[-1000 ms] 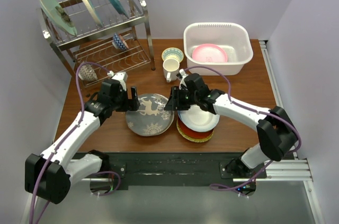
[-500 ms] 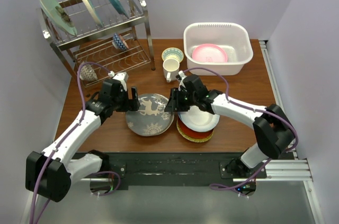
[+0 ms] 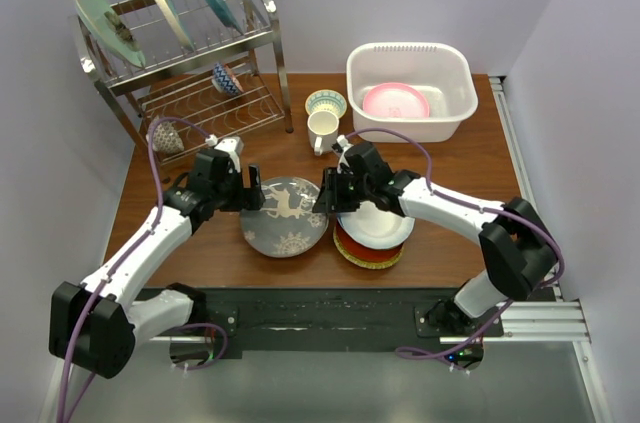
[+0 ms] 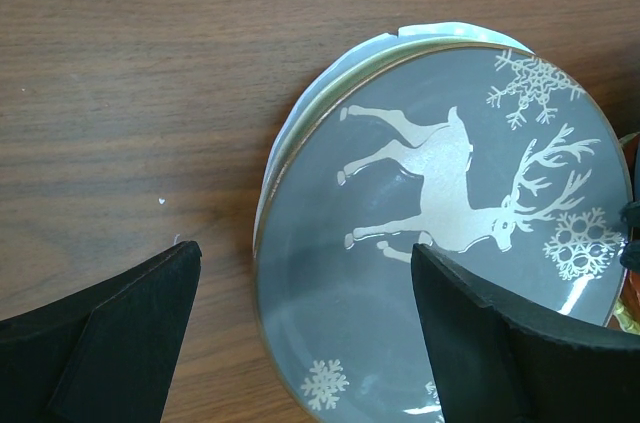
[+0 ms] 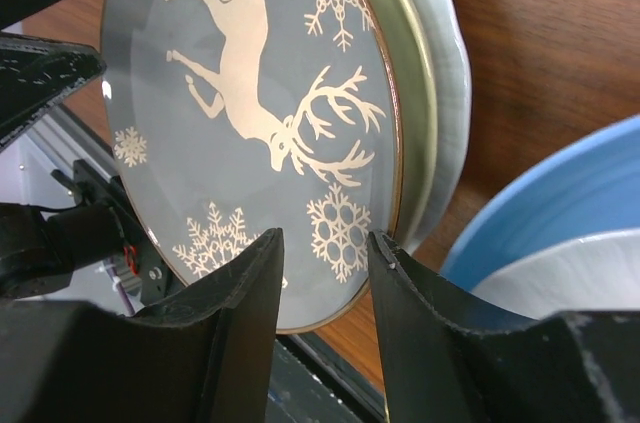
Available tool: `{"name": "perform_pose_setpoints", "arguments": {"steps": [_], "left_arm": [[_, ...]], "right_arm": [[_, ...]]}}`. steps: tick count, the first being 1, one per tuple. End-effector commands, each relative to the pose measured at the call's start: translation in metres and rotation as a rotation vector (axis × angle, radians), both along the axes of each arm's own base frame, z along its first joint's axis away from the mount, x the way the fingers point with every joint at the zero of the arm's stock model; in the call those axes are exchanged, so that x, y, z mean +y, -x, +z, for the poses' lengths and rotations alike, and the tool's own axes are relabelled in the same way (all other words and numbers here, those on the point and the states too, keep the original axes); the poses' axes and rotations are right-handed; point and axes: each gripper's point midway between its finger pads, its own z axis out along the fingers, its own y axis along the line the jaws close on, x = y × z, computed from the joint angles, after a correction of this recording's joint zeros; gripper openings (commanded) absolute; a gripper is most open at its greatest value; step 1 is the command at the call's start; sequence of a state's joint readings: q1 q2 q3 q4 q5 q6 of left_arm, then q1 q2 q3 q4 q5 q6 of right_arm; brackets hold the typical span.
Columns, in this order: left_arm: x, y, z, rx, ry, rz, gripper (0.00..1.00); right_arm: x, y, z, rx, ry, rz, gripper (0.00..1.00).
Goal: Place the plates into the plastic bin on the countertop
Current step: Pick up the plate at the center of the board.
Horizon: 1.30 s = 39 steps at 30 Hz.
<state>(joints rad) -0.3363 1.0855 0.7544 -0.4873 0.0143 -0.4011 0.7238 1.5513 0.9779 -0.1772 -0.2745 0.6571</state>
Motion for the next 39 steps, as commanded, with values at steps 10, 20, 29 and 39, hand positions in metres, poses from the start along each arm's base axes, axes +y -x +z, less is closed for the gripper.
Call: {"name": "perform_pose_setpoints", "arguments": {"steps": [10,20,29,39], "left_arm": [[-0.003,-0.006,0.005,-0.021,0.012,-0.010,0.91],[-0.004,-0.005,0.004,-0.016,0.012,-0.013,0.91],[-0.004,-0.005,0.005,-0.018,0.013,-0.013,0.91],[-0.004,-0.005,0.005,-0.017,0.014,-0.014,0.91]], "right_arm": [[-0.010,-0.001,0.023,-0.066,0.007,-0.010,0.49],[-0.015,0.006,0.009,-0.032,0.050,0.005,0.49],[-0.017,0.006,-0.006,-0.011,0.080,0.005,0.49],[-0.011,0.008,-0.027,0.015,0.092,0.004,0.45]]}}
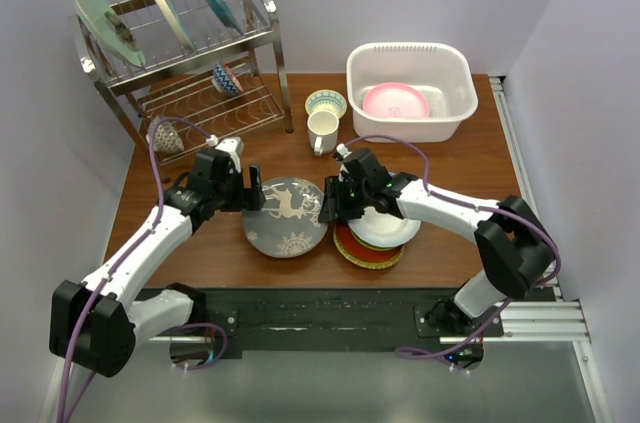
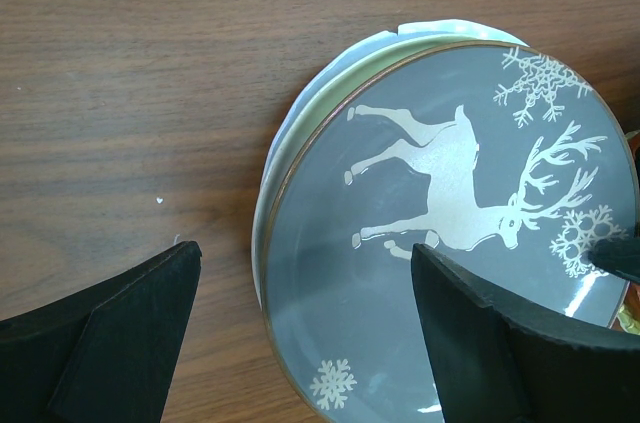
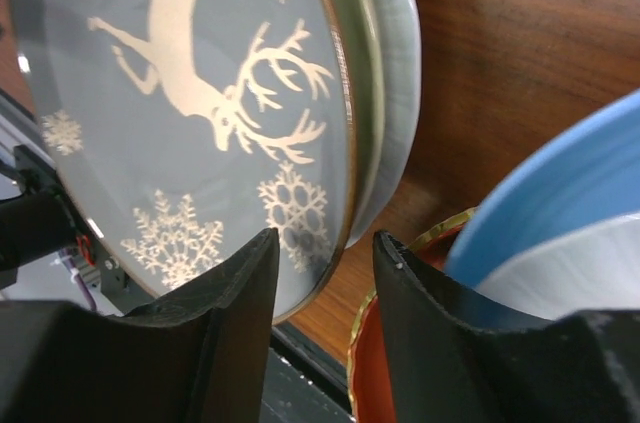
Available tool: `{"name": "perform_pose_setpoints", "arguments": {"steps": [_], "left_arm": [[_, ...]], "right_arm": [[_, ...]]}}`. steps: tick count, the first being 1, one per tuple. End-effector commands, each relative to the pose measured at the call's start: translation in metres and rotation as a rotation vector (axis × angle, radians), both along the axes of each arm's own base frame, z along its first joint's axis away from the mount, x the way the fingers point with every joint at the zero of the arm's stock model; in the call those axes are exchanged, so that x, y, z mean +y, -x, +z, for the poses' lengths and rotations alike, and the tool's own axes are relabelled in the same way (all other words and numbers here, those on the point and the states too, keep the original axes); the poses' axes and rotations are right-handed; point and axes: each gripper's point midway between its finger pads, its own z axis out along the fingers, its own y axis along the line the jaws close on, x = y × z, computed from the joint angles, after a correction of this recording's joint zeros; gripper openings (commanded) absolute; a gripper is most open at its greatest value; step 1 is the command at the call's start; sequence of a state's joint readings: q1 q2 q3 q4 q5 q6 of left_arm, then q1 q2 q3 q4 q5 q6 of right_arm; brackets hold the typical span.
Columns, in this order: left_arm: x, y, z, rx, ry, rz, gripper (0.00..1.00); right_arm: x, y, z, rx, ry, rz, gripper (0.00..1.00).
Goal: Place the plates into the plastic bin on the countertop
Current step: Pick up the plate at the center of the board.
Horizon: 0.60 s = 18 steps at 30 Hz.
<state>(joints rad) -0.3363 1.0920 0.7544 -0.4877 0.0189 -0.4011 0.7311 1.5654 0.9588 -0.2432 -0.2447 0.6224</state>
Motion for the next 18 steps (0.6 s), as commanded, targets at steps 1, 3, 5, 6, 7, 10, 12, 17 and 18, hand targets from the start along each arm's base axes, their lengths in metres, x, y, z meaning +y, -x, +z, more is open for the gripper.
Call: {"name": "perform_pose_setpoints", "arguments": {"steps": [1,3,5,6,7,10,12,17,18], "left_arm": [[-0.003,-0.005,0.007,-0.026,0.014,-0.012,0.91],[-0.003,-0.005,0.006,-0.025,0.013,-0.011,0.91],[-0.003,-0.006,0.007,-0.028,0.013,-0.009,0.91],[-0.003,-0.005,0.007,-0.027,0.012,-0.010,0.91],[-0.003,-0.005,0.007,-0.028,0.013,-0.010,0.91],[-0.003,-0.005,0.007,-0.030,0.013,-0.010,0.91],[-0.003,-0.005,0.007,-0.028,0.013,-0.010,0.91],[-0.003,-0.005,0.008,-0.030,0.013,-0.012,0.91],[-0.003,-0.006,0.008,-0.030,0.012,-0.009,0.91]], "right_arm": [[0.003,-0.004,-0.004,-0.023,0.001,-0.007,0.39],[0.002,-0.005,-0.004,-0.029,0.003,-0.015,0.28],[0.001,-0.006,-0.001,-0.040,0.004,-0.021,0.17],[0.001,-0.006,0.001,-0.042,0.004,-0.026,0.16],[0.000,-0.006,0.003,-0.048,0.004,-0.026,0.14],[-0.001,-0.007,0.008,-0.058,0.004,-0.028,0.11],[-0.001,-0.007,0.011,-0.066,0.002,-0.029,0.11],[-0.004,-0.007,0.022,-0.088,0.000,-0.037,0.12],[-0.005,-0.008,0.023,-0.094,0.000,-0.039,0.12]]}}
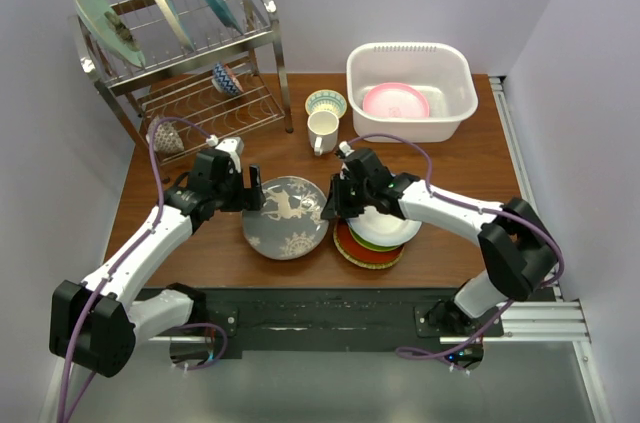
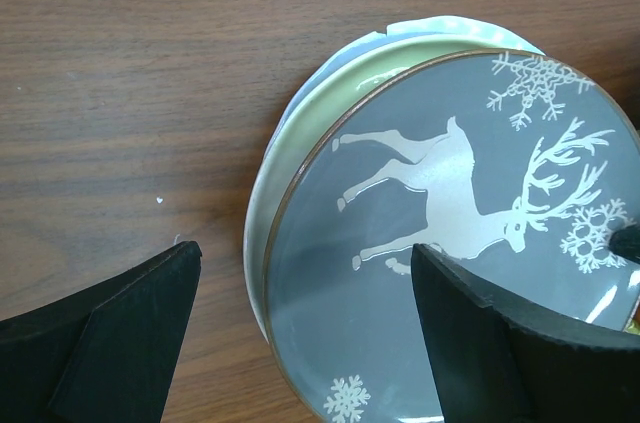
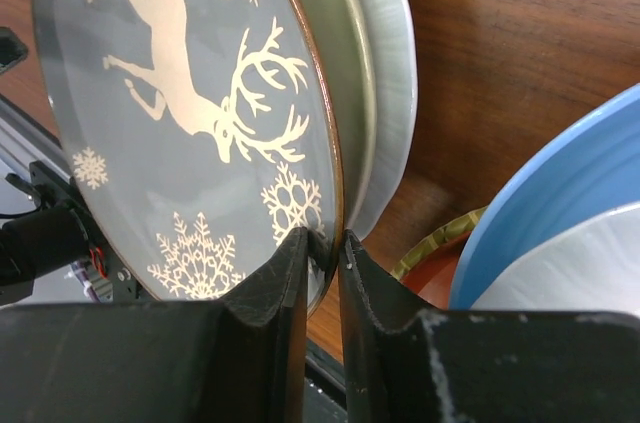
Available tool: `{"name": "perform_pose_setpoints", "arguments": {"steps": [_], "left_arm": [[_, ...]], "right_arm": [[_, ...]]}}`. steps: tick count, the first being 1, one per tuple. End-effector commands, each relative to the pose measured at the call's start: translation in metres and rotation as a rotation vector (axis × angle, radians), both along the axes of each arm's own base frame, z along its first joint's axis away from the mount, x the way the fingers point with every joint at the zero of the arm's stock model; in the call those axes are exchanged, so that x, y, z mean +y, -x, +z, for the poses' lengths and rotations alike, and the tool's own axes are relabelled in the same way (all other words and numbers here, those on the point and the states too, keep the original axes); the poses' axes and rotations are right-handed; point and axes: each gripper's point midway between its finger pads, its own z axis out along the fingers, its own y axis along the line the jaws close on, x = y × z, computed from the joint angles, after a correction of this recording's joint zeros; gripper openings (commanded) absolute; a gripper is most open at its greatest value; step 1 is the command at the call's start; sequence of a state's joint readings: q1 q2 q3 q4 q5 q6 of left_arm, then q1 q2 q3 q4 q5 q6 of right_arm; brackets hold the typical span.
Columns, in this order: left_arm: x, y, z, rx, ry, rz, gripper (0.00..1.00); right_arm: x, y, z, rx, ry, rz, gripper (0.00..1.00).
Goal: Place the plates into the plastic bin on the countertop
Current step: Pick up the plate at the center of the board.
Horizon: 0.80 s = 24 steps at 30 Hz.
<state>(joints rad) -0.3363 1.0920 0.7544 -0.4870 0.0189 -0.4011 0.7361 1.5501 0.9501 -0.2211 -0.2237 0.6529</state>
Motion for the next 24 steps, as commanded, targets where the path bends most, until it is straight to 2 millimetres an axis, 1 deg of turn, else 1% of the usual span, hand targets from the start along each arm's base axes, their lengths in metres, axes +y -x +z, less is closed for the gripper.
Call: {"name": "perform_pose_setpoints", "arguments": {"steps": [1,5,6,12,16,19,20,22,24], "left_arm": [[-0.003,-0.005,0.008,-0.031,0.012,-0.011,0.91],[-0.003,-0.005,0.008,-0.032,0.013,-0.009,0.91],[-0.003,-0.006,0.009,-0.033,0.014,-0.010,0.91],[-0.002,-0.006,0.011,-0.040,0.013,-0.007,0.91],[0.000,-0.006,0.016,-0.059,0.014,0.003,0.91],[0.001,-0.006,0.023,-0.085,0.016,0.011,0.91],[0.002,-0.006,0.024,-0.090,0.019,0.014,0.91],[0.002,-0.006,0.030,-0.109,0.026,0.016,0.91],[0.007,-0.007,0.033,-0.126,0.013,0.039,0.91]], "right_arm": [[-0.007,-0.005,0.020,-0.085,0.021,-0.011,0.12],[-0.010,-0.006,0.029,-0.108,0.016,-0.021,0.12],[-0.011,-0.007,0.034,-0.120,0.009,-0.023,0.12],[-0.013,-0.007,0.044,-0.138,-0.005,-0.034,0.11],[-0.014,-0.007,0.049,-0.151,-0.014,-0.041,0.11],[-0.014,-0.006,0.053,-0.159,-0.028,-0.042,0.09],[-0.014,-0.006,0.054,-0.161,-0.033,-0.043,0.06],[-0.012,-0.006,0.057,-0.168,-0.053,-0.046,0.04],[-0.011,-0.005,0.059,-0.170,-0.061,-0.046,0.02]]}}
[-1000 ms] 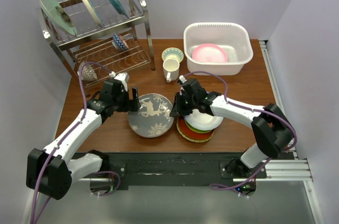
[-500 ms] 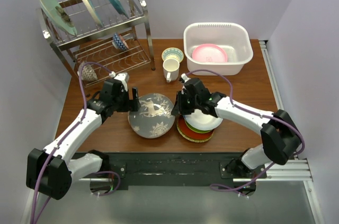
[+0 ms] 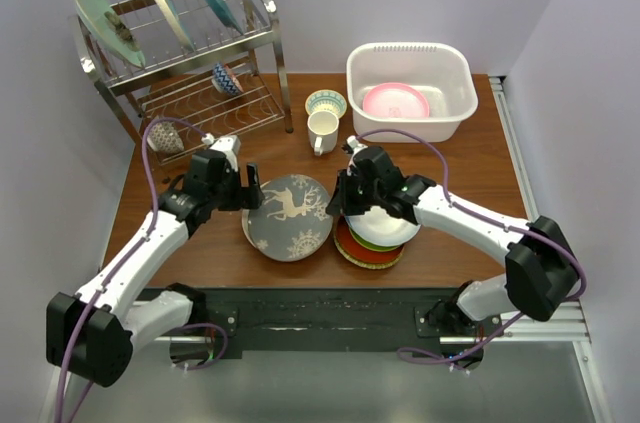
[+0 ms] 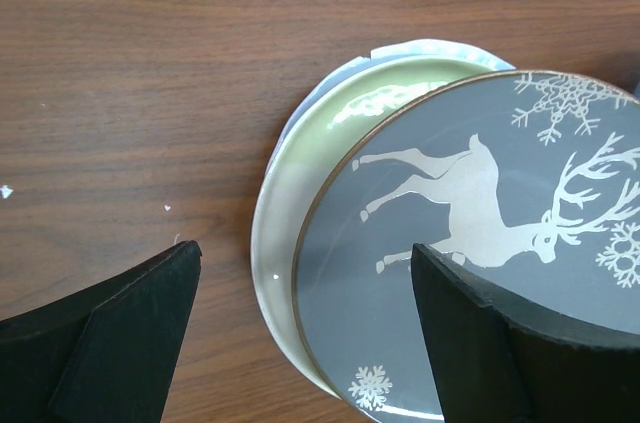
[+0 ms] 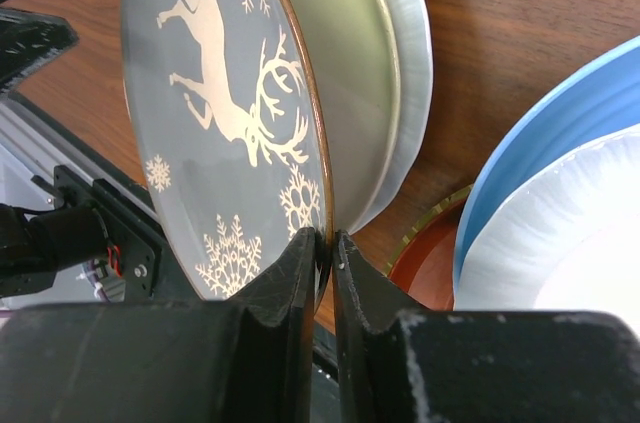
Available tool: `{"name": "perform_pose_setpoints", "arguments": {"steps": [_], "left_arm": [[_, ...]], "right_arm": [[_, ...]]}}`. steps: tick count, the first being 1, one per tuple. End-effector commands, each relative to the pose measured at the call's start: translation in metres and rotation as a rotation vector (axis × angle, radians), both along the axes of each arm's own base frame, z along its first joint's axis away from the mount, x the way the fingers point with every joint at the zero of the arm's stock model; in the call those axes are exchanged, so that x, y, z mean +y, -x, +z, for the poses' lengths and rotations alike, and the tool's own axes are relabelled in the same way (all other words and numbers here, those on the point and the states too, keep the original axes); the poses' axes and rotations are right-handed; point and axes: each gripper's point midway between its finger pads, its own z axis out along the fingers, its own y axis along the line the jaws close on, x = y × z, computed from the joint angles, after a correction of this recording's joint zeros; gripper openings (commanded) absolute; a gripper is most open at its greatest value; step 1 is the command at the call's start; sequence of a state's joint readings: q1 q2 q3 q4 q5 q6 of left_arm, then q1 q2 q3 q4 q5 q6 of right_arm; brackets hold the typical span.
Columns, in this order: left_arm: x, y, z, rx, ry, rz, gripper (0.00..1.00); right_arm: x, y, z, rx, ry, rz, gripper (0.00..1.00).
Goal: Place the plates into the plastic bin on the countertop
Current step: Pick up the plate at the center of the board.
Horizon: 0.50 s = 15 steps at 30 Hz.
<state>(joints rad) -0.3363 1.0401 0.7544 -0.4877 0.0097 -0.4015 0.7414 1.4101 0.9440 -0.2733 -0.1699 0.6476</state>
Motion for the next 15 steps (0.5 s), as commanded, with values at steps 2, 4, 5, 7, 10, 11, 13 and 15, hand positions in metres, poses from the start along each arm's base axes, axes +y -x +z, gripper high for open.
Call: {"name": "perform_pose_setpoints", "arguments": {"steps": [2,4,5,7,10,11,13,15], "left_arm": [[0.007,-0.007,0.024,-0.093,0.004,0.040,0.91],[0.008,-0.007,0.027,-0.105,0.007,0.046,0.91],[0.008,-0.006,0.027,-0.104,0.006,0.046,0.91],[0.009,-0.007,0.029,-0.112,0.009,0.050,0.91],[0.010,-0.007,0.030,-0.117,0.011,0.053,0.91],[0.010,-0.006,0.030,-0.114,0.010,0.051,0.91],[0.010,-0.007,0.031,-0.116,0.012,0.053,0.91],[0.010,-0.007,0.030,-0.116,0.011,0.053,0.91]], "right_arm": [[0.000,-0.008,0.022,-0.086,-0.043,-0.021,0.01],[0.000,-0.008,0.022,-0.087,-0.050,-0.024,0.00],[0.000,-0.007,0.025,-0.094,-0.060,-0.025,0.00],[0.001,-0.005,0.026,-0.090,-0.080,-0.025,0.00],[0.001,-0.005,0.029,-0.098,-0.099,-0.034,0.00],[0.001,-0.006,0.030,-0.102,-0.104,-0.040,0.00],[0.000,-0.005,0.034,-0.110,-0.118,-0.048,0.00],[0.000,-0.006,0.037,-0.118,-0.130,-0.060,0.00]]}}
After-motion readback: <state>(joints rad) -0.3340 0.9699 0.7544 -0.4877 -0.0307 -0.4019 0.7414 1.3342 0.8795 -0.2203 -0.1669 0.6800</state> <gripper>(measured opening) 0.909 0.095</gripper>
